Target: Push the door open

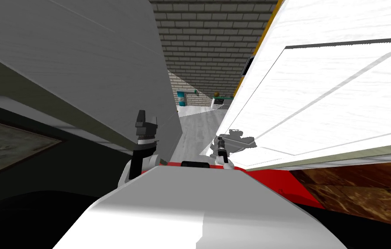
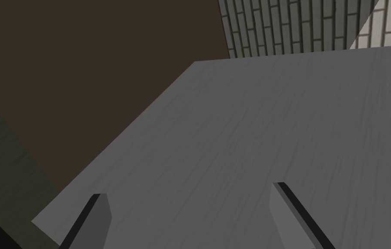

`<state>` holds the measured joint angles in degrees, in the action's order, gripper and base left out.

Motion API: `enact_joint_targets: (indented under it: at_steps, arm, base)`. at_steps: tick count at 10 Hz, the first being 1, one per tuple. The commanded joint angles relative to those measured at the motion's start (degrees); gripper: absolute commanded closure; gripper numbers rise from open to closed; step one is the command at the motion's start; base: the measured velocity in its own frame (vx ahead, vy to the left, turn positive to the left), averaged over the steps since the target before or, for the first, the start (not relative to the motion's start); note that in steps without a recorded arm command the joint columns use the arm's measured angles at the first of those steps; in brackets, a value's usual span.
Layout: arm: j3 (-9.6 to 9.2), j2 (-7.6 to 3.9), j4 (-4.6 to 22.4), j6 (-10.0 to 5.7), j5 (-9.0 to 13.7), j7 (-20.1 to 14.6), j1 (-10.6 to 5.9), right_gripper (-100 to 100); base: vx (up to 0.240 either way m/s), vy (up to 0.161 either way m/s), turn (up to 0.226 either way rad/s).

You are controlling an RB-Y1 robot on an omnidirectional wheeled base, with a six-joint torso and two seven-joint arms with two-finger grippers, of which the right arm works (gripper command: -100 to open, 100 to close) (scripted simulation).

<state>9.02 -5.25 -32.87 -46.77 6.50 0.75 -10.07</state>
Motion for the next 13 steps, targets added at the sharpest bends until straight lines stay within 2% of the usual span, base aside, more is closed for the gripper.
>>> enact_joint_targets:
  at_steps: [1, 3, 4, 6, 7, 8, 9, 10, 11, 13]
  arm:
    - [1.81, -0.86, 1.4, -0.68, 1.0, 0.6, -0.71, 100]
    - [1.81, -0.86, 1.4, -0.68, 1.0, 0.6, -0.71, 100]
    - [3.15, -1.14, 1.5, -0.65, 1.8, 1.1, -0.68, 100]
    - [3.49, -1.21, 2.3, -0.64, 2.0, 1.2, -0.67, 100]
    - [3.49, -1.21, 1.6, -0.64, 2.0, 1.2, -0.67, 100]
    - [4.80, -1.45, 1.7, -0.62, 2.8, 1.7, -0.63, 100]
    - [4.80, -1.45, 1.7, -0.62, 2.8, 1.7, -0.63, 100]
    - [5.72, -1.62, 1.8, -0.60, 3.3, 2.0, -0.61, 100]
    - [4.98, -0.89, 0.7, 0.13, 2.9, 2.1, -0.10, -100]
    - [4.87, -0.76, 0.6, 0.17, 2.8, 2.1, -0.13, -100]
  base:
    - [0.185, 0.053, -0.085]
    - [0.099, 0.020, -0.006]
    - [0.164, 0.034, -0.066]
    - [0.157, 0.054, -0.060]
    - [0.039, -0.008, 0.004]
    - [0.139, 0.026, -0.105]
    - [0.142, 0.042, -0.066]
    - [0.155, 0.065, -0.052]
    - [-0.032, 0.065, -0.040]
    - [-0.165, 0.068, -0.006]
